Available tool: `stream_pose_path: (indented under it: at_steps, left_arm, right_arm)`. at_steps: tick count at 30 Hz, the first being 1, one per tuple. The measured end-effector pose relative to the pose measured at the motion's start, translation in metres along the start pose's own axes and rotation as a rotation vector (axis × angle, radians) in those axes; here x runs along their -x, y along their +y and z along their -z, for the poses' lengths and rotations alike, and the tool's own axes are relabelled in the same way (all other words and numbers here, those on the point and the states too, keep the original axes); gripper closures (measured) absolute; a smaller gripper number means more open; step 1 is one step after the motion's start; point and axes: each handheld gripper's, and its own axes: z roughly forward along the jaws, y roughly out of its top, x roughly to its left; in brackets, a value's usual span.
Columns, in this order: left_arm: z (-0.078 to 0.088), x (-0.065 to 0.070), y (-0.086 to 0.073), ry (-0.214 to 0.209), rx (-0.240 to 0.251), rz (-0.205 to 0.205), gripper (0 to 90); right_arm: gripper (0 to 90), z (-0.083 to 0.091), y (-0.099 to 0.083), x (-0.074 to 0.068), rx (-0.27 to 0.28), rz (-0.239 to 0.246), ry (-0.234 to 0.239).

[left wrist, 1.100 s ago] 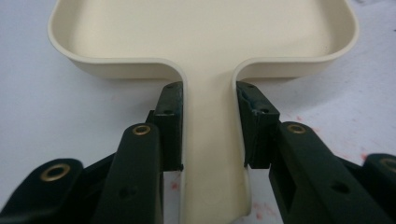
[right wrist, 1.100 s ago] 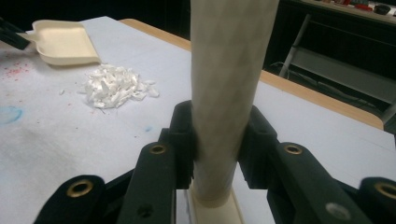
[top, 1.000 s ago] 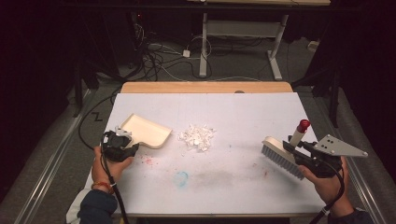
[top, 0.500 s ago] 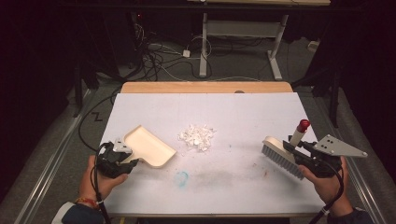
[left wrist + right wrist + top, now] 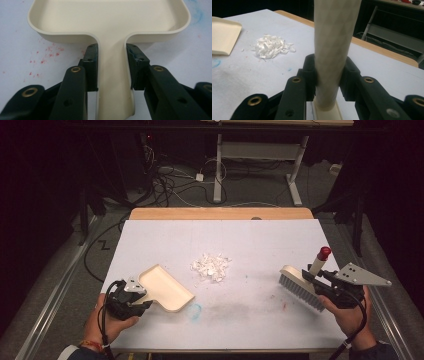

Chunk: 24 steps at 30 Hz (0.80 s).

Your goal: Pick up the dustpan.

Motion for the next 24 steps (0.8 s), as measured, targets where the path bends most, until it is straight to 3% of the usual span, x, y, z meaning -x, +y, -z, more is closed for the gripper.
stream_pose_path:
  at_steps: [6, 24]
  left_arm:
    - [-0.004, -0.001, -0.002, -0.024, -0.001, -0.004, 63.8]
    - [-0.013, -0.001, -0.001, -0.036, -0.019, -0.033, 63.7]
  right_arm:
    - [70.9, -0.001, -0.001, 0.003, 0.016, -0.026, -0.005]
    - [70.8, -0.009, -0.003, -0.002, -0.01, -0.016, 0.013]
